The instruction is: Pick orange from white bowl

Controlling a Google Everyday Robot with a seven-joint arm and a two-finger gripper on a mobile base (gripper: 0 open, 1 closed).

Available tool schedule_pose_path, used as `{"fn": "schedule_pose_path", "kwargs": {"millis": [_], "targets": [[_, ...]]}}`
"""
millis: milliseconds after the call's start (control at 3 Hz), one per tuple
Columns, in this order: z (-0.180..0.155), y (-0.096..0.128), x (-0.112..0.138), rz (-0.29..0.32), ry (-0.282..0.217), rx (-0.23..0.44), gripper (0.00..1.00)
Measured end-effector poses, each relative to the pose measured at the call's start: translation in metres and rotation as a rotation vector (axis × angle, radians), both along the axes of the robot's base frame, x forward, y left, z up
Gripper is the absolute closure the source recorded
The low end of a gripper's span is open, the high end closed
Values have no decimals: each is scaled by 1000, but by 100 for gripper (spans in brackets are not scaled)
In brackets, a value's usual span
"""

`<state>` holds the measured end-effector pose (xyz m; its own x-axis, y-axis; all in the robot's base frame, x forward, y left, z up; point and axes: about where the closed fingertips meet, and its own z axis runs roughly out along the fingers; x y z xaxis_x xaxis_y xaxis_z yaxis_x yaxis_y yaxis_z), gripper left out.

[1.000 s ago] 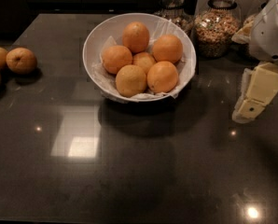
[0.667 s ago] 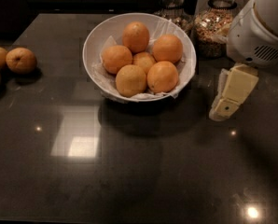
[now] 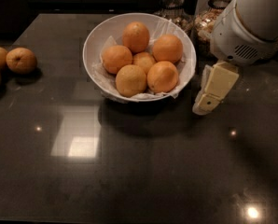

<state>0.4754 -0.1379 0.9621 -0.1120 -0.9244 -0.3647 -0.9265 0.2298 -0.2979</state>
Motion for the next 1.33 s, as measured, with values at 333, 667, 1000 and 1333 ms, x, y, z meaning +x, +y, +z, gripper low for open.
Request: {"fn": "schedule_pose_path", "kwargs": {"millis": [333,667,1000,1333], "targets": [[-2,3,0,-6,-4,30,0],[-14,20,19,-55,2,149,0],[-15,33,48,-134,4,233,0],[-18,34,62,-218,-7,258,0]]}}
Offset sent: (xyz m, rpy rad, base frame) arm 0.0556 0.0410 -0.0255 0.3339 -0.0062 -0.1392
